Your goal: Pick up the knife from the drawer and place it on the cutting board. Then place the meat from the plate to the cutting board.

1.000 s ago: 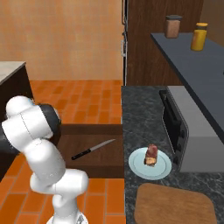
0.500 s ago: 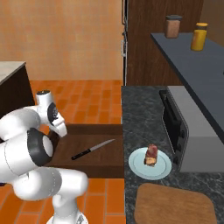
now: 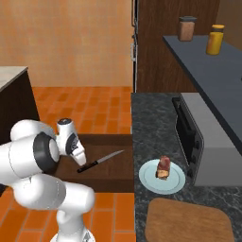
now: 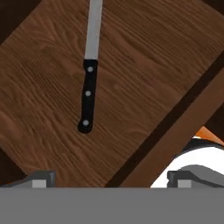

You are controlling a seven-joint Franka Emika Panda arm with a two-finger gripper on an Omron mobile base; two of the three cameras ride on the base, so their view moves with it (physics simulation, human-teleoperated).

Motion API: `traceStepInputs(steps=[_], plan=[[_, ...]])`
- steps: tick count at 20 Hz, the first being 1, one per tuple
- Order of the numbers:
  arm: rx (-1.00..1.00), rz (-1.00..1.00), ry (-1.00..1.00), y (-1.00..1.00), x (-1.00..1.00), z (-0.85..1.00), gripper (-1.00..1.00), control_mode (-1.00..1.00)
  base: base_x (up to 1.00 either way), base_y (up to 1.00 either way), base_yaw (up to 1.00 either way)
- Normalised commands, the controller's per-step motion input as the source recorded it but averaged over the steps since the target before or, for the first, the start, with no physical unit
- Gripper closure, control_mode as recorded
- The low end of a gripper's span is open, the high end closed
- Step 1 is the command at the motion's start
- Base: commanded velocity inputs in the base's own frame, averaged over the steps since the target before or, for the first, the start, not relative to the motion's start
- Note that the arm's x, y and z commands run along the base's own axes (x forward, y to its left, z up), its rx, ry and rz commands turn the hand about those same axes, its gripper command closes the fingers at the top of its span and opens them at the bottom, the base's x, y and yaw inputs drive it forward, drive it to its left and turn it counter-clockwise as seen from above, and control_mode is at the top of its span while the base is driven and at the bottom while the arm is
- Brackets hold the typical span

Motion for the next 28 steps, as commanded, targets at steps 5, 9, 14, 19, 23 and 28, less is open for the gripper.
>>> traceStepInputs(steps=[5, 9, 14, 19, 23, 28], plan=[[0.00, 0.00, 0.00, 0.00, 0.59, -0.49, -1.00, -1.00, 0.00, 0.00, 0.00], [0.00, 0.00, 0.00, 0.00, 0.25, -0.20, -1.00, -1.00, 0.00, 0.00, 0.00], [0.00, 0.00, 0.00, 0.00, 0.25, -0.44, -1.00, -1.00, 0.00, 0.00, 0.00], [-0.01, 0.00, 0.03, 0.01, 0.40, -0.24, -1.00, -1.00, 0.00, 0.00, 0.00], [-0.04, 0.00, 0.13, 0.06, 0.43, -0.35, -1.00, -1.00, 0.00, 0.00, 0.00], [-0.06, 0.00, 0.12, 0.16, 0.40, -0.31, -1.00, -1.00, 0.00, 0.00, 0.00]])
